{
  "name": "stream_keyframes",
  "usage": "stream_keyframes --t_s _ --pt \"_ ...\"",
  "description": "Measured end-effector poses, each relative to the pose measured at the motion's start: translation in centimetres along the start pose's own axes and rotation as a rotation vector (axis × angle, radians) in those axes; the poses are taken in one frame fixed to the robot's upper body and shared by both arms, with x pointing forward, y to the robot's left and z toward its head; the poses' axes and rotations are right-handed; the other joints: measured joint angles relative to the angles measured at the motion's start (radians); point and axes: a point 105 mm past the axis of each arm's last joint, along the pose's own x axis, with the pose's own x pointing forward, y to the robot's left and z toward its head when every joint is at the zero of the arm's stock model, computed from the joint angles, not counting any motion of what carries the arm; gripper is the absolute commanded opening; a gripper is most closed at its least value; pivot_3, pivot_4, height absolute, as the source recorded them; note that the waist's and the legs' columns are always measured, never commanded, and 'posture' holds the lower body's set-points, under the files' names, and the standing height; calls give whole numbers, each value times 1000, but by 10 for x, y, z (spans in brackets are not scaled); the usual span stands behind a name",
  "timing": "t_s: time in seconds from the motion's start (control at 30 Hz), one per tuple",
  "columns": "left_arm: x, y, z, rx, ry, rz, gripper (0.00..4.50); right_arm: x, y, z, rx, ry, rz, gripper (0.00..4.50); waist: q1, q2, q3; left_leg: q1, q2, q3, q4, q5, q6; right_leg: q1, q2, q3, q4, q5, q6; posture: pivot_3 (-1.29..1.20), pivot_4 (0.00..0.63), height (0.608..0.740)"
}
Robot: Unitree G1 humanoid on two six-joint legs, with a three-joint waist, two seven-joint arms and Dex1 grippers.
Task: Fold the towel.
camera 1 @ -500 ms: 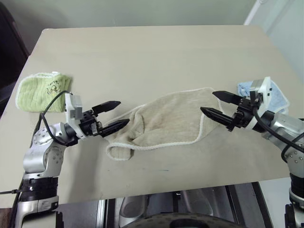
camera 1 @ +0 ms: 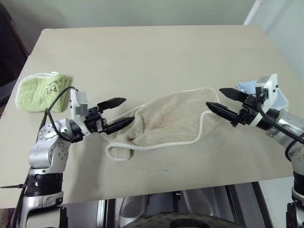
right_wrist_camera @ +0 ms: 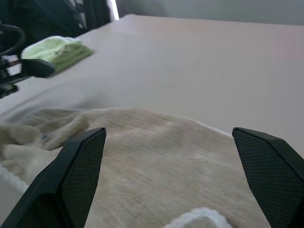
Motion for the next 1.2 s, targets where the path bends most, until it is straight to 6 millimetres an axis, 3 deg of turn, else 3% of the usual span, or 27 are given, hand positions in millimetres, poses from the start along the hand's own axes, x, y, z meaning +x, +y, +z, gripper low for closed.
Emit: stream_keyframes --t_s 0.23,0.57,0.9,1.2 --pt "5 -5 1 9 -1 5 4493 14 -41 -1 80 82 -77 4500 -2 0 0 0 1 0 0 0 0 -1 0 0 0 0 0 0 150 703" --pt "-1 -16 0 0 13 29 4493 43 -84 -31 105 283 -140 4500 -5 1 1 -1 1 1 -1 0 0 -3 0 -1 1 1 -1 0 150 703" --pt "4 -25 5 -8 11 43 4493 67 -110 -40 71 316 -170 4500 -4 2 1 -3 2 0 -1 0 0 -6 0 -1 2 2 -3 0 150 703" --pt "2 -30 9 -1 25 63 4493 75 -106 -60 64 383 -120 4500 -6 2 1 -3 3 1 -1 0 0 -6 0 -2 3 2 -4 0 150 703"
